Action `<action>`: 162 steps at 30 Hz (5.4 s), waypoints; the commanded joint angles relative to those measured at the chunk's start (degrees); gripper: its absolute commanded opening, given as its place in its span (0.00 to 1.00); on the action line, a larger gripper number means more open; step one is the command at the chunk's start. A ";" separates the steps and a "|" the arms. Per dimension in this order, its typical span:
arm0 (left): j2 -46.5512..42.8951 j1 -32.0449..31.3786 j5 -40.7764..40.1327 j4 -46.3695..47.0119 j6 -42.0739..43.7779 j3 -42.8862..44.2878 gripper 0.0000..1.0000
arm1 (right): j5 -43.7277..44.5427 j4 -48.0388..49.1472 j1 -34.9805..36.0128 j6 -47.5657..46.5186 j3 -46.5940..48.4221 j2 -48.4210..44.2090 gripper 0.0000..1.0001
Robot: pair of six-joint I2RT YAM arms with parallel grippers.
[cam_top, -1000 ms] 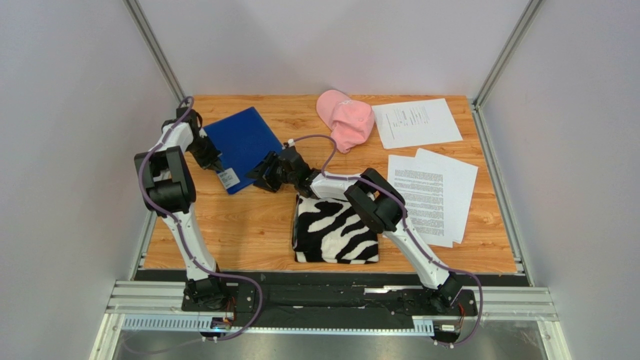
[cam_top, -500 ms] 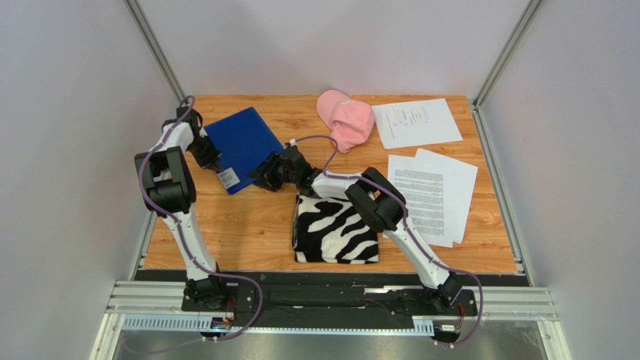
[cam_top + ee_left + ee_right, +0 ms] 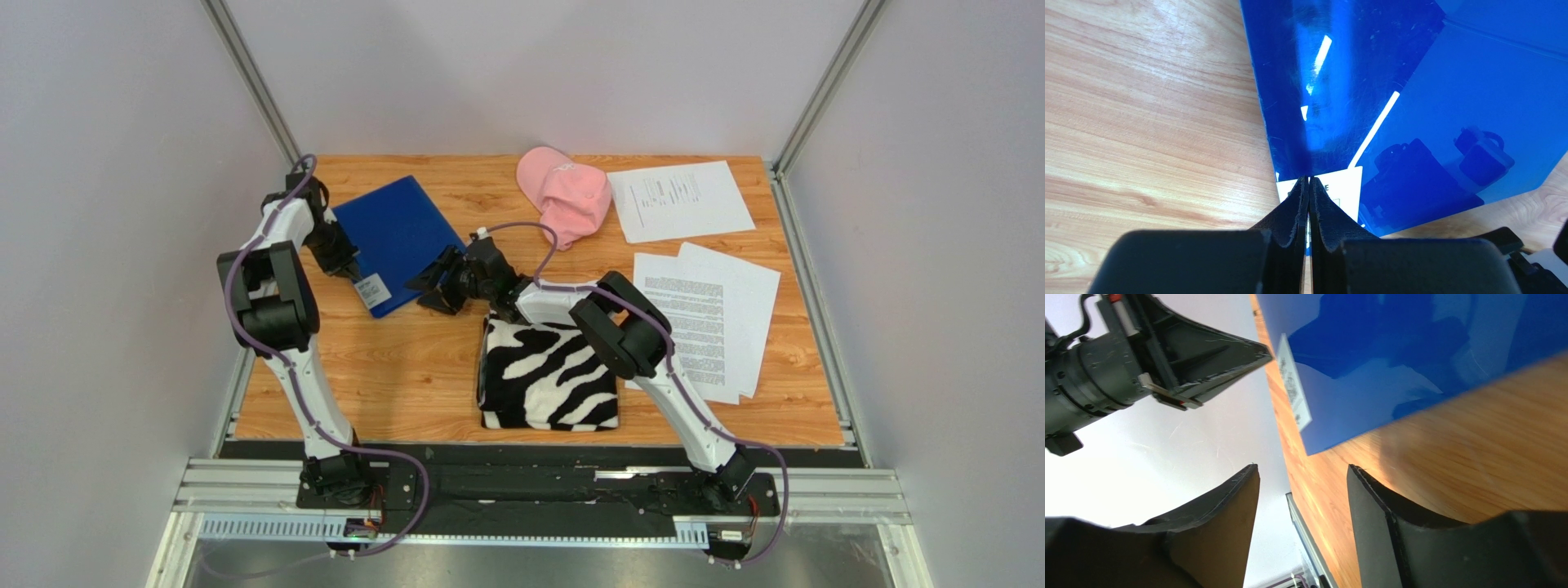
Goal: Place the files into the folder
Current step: Open the folder at the center of the board.
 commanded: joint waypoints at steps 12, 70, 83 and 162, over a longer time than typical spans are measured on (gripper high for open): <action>-1.73 0.30 -0.97 -0.69 1.21 0.53 0.06 | 0.27 0.78 1.43 2.64 7.25 4.30 0.52; -1.82 0.30 -0.88 -0.78 2.53 -0.97 0.04 | -0.08 4.40 0.02 7.38 10.14 9.21 0.46; -1.20 0.30 -1.15 -0.78 3.32 -1.23 0.04 | 3.78 5.45 -2.00 6.33 12.16 11.50 0.40; -29.15 -10.33 -15.90 -11.06 8.04 -1.75 0.00 | 10.22 -3.51 5.48 -69.22 -18.59 -34.79 0.77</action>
